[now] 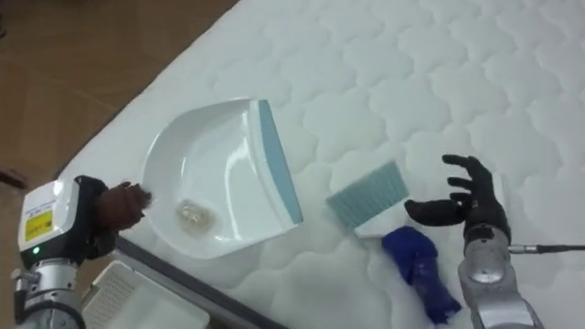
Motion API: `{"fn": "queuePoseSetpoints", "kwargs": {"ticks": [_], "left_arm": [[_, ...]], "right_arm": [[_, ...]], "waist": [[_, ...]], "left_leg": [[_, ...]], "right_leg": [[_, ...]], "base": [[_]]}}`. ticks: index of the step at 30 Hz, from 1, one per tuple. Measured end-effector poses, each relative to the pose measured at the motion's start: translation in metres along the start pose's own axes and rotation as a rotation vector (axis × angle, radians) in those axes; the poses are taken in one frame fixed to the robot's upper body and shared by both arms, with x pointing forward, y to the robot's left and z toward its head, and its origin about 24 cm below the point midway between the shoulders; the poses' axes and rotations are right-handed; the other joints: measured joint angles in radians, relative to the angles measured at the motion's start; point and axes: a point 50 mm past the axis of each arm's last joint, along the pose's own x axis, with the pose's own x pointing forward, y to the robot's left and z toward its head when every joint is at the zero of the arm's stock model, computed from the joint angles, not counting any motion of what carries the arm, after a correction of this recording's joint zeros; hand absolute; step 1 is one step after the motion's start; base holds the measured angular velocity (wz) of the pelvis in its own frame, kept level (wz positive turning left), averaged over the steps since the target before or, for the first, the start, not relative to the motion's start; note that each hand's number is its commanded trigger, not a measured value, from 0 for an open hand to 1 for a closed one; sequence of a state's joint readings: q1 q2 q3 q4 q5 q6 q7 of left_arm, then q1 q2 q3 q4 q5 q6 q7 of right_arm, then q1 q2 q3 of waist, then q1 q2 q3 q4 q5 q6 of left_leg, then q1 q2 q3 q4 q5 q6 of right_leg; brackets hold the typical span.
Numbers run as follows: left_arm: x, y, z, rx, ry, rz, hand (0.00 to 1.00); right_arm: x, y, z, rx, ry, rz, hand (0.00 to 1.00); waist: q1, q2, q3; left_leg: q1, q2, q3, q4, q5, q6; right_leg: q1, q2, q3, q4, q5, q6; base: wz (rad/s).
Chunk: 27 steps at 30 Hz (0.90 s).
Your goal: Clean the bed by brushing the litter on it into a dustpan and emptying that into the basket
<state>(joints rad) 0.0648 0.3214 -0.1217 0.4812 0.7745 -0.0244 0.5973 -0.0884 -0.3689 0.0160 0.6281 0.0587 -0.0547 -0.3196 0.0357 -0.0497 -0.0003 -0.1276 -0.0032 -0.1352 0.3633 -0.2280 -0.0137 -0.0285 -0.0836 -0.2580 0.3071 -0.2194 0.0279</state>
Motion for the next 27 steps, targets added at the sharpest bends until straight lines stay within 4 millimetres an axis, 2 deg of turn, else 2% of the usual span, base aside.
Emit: {"fn": "queuePoseSetpoints", "kwargs": {"ticks": [2,3,4,5,6,7,8,9,10,12,13,15,21,23,24,25,26,27], "left_arm": [[0.0,-0.001,0.002,-0.005,-0.003,-0.013,1.0],[0.0,-0.001,0.002,-0.007,-0.004,-0.018,1.0],[0.002,-0.001,0.003,-0.009,-0.007,-0.015,1.0],[0.003,0.0,0.004,-0.011,-0.009,-0.013,1.0],[0.004,0.0,0.006,-0.017,-0.013,-0.009,1.0],[0.004,-0.001,0.007,-0.024,-0.015,-0.012,1.0],[0.003,-0.002,0.008,-0.03,-0.013,-0.015,1.0],[0.003,-0.003,0.009,-0.042,-0.01,-0.022,1.0],[0.003,-0.003,0.009,-0.05,-0.005,-0.03,1.0],[0.006,-0.002,0.012,-0.056,-0.012,-0.024,1.0],[0.007,-0.002,0.013,-0.06,-0.015,-0.022,1.0],[0.007,-0.002,0.013,-0.062,-0.014,-0.023,1.0],[0.006,-0.003,0.014,-0.068,-0.017,-0.032,1.0],[0.006,-0.004,0.015,-0.075,-0.026,-0.043,1.0],[0.006,-0.004,0.016,-0.076,-0.031,-0.045,1.0],[0.006,-0.004,0.016,-0.079,-0.032,-0.047,1.0],[0.006,-0.004,0.015,-0.08,-0.03,-0.045,1.0],[0.006,-0.003,0.014,-0.09,-0.028,-0.039,1.0]], "right_arm": [[-0.002,0.001,-0.003,0.022,0.015,-0.01,0.0],[-0.003,0.0,-0.005,0.038,0.026,-0.019,0.0],[-0.003,-0.001,-0.007,0.047,0.034,-0.041,0.0],[-0.004,-0.001,-0.008,0.049,0.038,-0.05,0.0],[-0.005,-0.001,-0.01,0.051,0.048,-0.066,0.0],[-0.006,-0.002,-0.014,0.053,0.063,-0.073,0.0],[-0.006,-0.002,-0.015,0.051,0.07,-0.075,0.0],[-0.007,-0.001,-0.017,0.049,0.077,-0.072,0.0],[-0.008,0.002,-0.019,0.053,0.081,-0.066,0.0],[-0.009,0.004,-0.018,0.059,0.083,-0.062,0.0],[-0.009,0.005,-0.018,0.06,0.083,-0.058,0.0],[-0.01,0.007,-0.019,0.062,0.085,-0.054,0.0],[-0.012,0.015,-0.02,0.09,0.096,-0.03,0.0],[-0.013,0.015,-0.02,0.09,0.096,-0.032,0.0],[-0.013,0.014,-0.019,0.08,0.081,-0.035,0.0],[-0.014,0.015,-0.02,0.074,0.068,-0.034,0.0],[-0.016,0.016,-0.02,0.078,0.059,-0.032,0.0],[-0.018,0.016,-0.021,0.064,0.043,-0.039,0.0]], "waist": [[-0.002,-0.001,0.0006],[-0.004,0.0,0.0021],[-0.011,-0.001,0.005],[-0.017,-0.002,0.0063],[-0.039,-0.003,0.0089],[-0.05,-0.002,0.0106],[-0.054,-0.001,0.011],[-0.046,0.008,0.0166],[-0.056,0.013,0.0155],[-0.056,0.022,0.0176],[-0.054,0.022,0.0171],[-0.043,0.021,0.0163],[-0.016,0.019,0.0127],[-0.005,0.017,0.012],[0.002,0.017,0.0118],[0.006,0.02,0.0125],[0.005,0.019,0.0122],[-0.003,0.019,0.0015]], "left_leg": [[-0.028,0.011,0.037,0.019,0.006,-0.007],[-0.046,0.025,0.077,0.019,0.016,-0.009],[-0.063,0.051,0.159,0.019,0.028,-0.012],[-0.073,0.064,0.205,0.021,0.039,-0.009],[-0.086,0.095,0.323,0.034,0.061,0.004],[-0.089,0.127,0.432,0.049,0.068,0.012],[-0.089,0.137,0.468,0.057,0.066,0.014],[-0.098,0.151,0.506,0.093,0.055,0.031],[-0.112,0.156,0.524,0.12,0.047,0.04],[-0.131,0.15,0.533,0.119,0.045,0.042],[-0.135,0.137,0.53,0.105,0.048,0.046],[-0.131,0.113,0.52,0.085,0.055,0.056],[-0.116,0.061,0.493,0.016,0.08,0.061],[-0.095,0.041,0.452,-0.018,0.095,0.06],[-0.09,0.03,0.39,-0.029,0.104,0.056],[-0.094,0.02,0.311,-0.028,0.108,0.05],[-0.1,0.011,0.27,-0.025,0.111,0.045],[-0.133,-0.018,0.2,-0.019,0.119,0.034]], "right_leg": [[0.004,0.005,-0.016,0.004,-0.012,-0.008],[0.01,0.009,-0.029,0.001,-0.016,-0.013],[0.018,0.009,-0.067,-0.002,-0.023,-0.021],[0.021,0.007,-0.093,-0.004,-0.027,-0.024],[0.033,-0.006,-0.158,-0.017,-0.036,-0.027],[0.034,-0.017,-0.212,-0.011,-0.049,-0.029],[0.037,-0.023,-0.238,-0.005,-0.055,-0.032],[0.045,-0.028,-0.278,0.005,-0.067,-0.034],[0.052,-0.032,-0.32,0.011,-0.077,-0.031],[0.05,-0.041,-0.359,0.029,-0.092,-0.026],[0.048,-0.05,-0.371,0.045,-0.101,-0.019],[0.048,-0.057,-0.367,0.057,-0.112,-0.009],[0.07,-0.072,-0.381,0.053,-0.109,-0.003],[0.063,-0.084,-0.377,0.081,-0.105,0.003],[0.042,-0.098,-0.357,0.134,-0.105,0.002],[0.032,-0.089,-0.298,0.132,-0.106,-0.004],[0.033,-0.066,-0.247,0.091,-0.108,-0.008],[0.057,-0.016,-0.164,-0.006,-0.092,-0.024]], "base": [[0.85],[0.94],[1.05],[1.39],[1.49],[1.4],[0.98],[0.81],[0.83],[0.77],[0.62],[0.38],[0.28],[0.17],[0.0],[0.0],[0.3],[0.98]]}}
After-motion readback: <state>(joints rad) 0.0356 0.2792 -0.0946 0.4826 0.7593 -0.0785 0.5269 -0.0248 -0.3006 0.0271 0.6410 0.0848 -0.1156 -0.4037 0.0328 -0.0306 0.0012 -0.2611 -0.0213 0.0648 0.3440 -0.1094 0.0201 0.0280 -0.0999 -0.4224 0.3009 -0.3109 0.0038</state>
